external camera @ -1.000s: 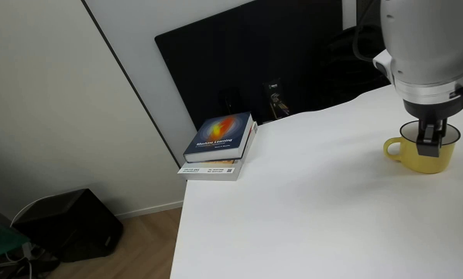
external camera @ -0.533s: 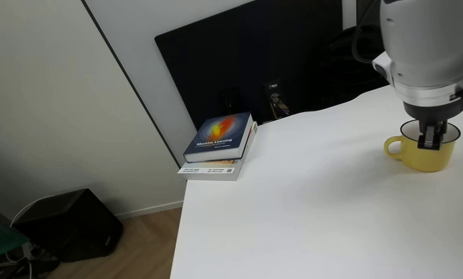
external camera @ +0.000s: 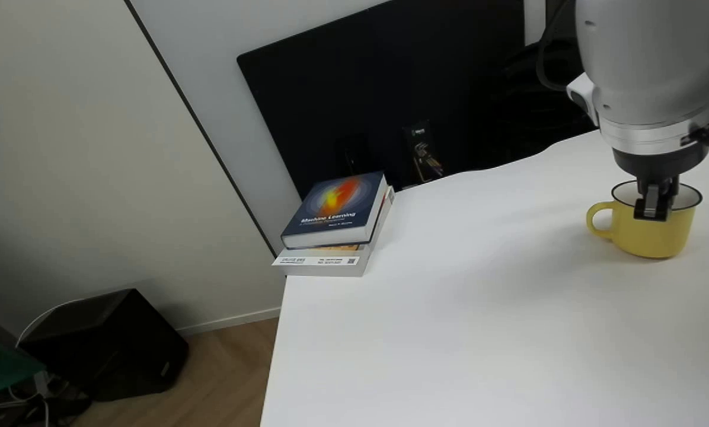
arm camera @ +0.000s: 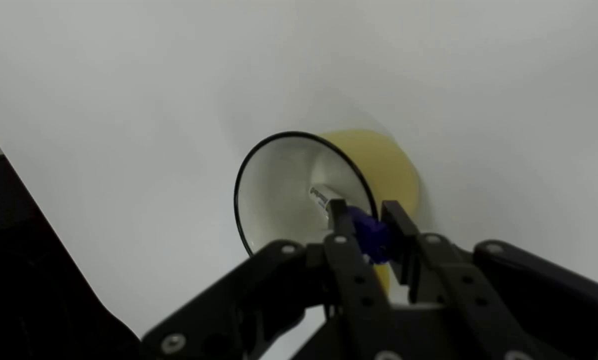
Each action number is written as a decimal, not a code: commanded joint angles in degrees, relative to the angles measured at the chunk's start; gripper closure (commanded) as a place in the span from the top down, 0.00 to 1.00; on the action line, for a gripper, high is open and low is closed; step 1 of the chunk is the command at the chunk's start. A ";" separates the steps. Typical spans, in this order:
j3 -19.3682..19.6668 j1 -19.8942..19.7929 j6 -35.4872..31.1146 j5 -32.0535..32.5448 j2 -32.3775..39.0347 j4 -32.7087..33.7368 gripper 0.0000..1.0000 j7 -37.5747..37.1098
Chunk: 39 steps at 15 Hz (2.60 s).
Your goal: Take the marker out of the cup and put it on the table
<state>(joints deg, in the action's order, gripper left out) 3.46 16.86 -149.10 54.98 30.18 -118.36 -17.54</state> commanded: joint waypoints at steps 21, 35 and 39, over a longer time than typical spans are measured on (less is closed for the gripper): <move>-2.78 -1.19 8.12 -5.11 -4.41 5.32 0.05 -0.46; -9.39 -10.87 3.46 -38.22 -18.76 -9.23 0.05 24.56; -11.96 -15.84 2.39 -56.58 -19.02 -14.34 0.05 38.87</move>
<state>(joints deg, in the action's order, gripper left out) -5.99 5.15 -145.35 8.98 12.84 -128.29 12.44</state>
